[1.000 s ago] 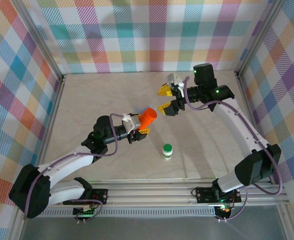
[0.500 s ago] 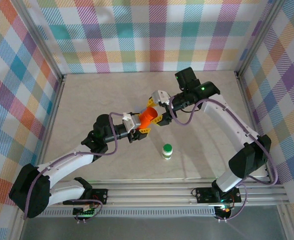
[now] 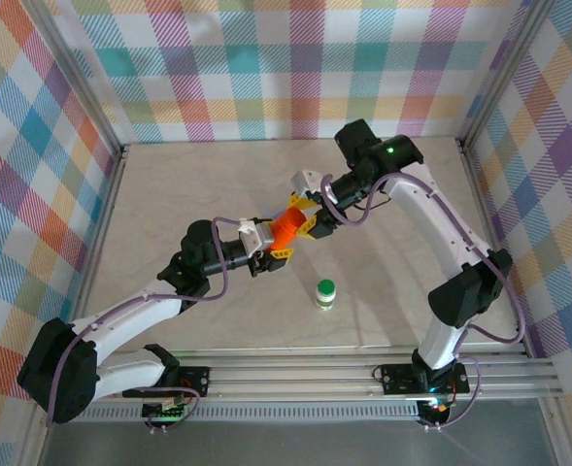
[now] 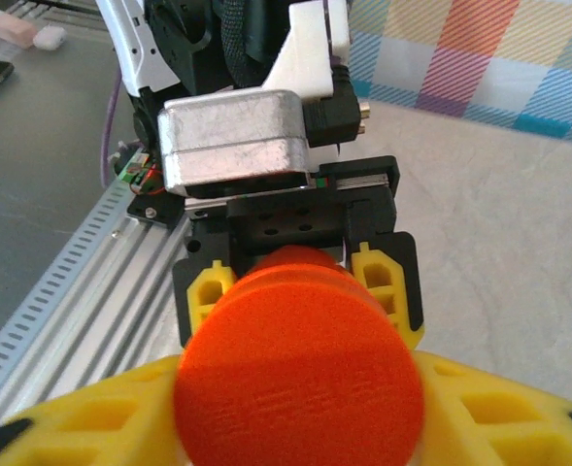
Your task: Sort the pills into containers
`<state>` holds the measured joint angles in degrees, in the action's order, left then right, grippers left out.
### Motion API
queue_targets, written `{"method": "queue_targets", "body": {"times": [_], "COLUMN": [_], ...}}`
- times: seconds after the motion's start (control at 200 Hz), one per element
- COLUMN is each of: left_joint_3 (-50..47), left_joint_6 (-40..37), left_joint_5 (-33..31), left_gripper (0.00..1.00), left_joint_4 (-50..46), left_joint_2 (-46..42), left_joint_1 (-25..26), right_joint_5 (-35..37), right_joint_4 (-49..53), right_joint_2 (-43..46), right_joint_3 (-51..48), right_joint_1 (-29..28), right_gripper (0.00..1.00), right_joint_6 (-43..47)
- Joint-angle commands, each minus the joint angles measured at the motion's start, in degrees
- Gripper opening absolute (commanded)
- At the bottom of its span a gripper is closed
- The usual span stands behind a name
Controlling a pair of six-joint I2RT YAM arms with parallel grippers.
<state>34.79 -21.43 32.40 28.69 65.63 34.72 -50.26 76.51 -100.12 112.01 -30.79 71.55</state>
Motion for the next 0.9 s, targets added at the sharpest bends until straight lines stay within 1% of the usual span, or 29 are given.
{"method": "queue_targets", "body": {"times": [0.0,0.045,0.14,0.26,0.305,0.335,0.47,0.525,0.585,0.65,0.745,0.77,0.815,0.895], "left_joint_3": [2.0,2.11,2.35,2.82,2.81,2.83,2.72,2.42,1.99,1.7,1.6,1.6,1.67,1.61], "left_joint_6": [-1.17,-1.21,-1.75,-3.22,-3.96,-4.5,-5.98,-6.23,-6.09,-5.99,-6.17,-6.26,-6.41,-6.51], "left_joint_5": [1.23,0.79,-0.1,-1.82,-2.48,-2.86,-4.44,-4.65,-5.05,-5.46,-6.2,-6.3,-6.43,-6.82], "left_gripper": [0.0,0.0,0.0,0.0,0.0,0.0,0.0,0.0,0.0,0.0,0.0,0.0,0.0,0.0], "left_joint_4": [-0.06,0.02,-0.21,-0.79,-0.66,-0.6,-0.76,-0.53,0.01,0.47,0.34,0.14,-0.13,-0.66], "left_joint_2": [-0.02,-0.11,-0.43,-0.99,-1.18,-1.39,-2.02,-2.17,-2.26,-2.39,-2.26,-2.32,-2.43,-2.84], "left_joint_1": [-0.19,-0.18,-0.18,-0.09,-0.01,0.07,0.5,0.69,0.94,1.29,1.91,2.08,2.3,2.52], "right_joint_5": [-1.9,-1.25,1.25,6.56,8.51,8.54,7.89,8.77,11.17,14.87,15.11,15.11,15.2,13.81], "right_joint_4": [6.02,4.52,-0.86,-13.1,-17.02,-18.76,-27.12,-30.32,-31.42,-31.88,-34.17,-34.49,-34.07,-33.03], "right_joint_2": [-0.91,-0.89,-0.17,3.12,4.57,5.49,10.38,12.23,13.57,14.7,15.64,15.65,15.41,15.37], "right_joint_3": [2.23,1.5,-1.82,-10.82,-14.53,-16.47,-25.87,-28.32,-29.2,-28.95,-28.87,-28.63,-27.76,-26.74], "right_joint_1": [-2.01,-2.66,-4.49,-7.26,-7.98,-8.09,-8.1,-8.07,-8.05,-7.82,-6.88,-6.71,-6.75,-6.76], "right_gripper": [0.39,0.38,0.33,0.23,0.2,0.19,0.18,0.13,0.12,0.07,0.03,0.05,0.19,0.33], "right_joint_6": [-0.7,-3.86,-13.91,-31.77,-38.1,-41.44,-53.5,-58.1,-61.82,-65.39,-72.57,-73.79,-74.95,-73.83]}}
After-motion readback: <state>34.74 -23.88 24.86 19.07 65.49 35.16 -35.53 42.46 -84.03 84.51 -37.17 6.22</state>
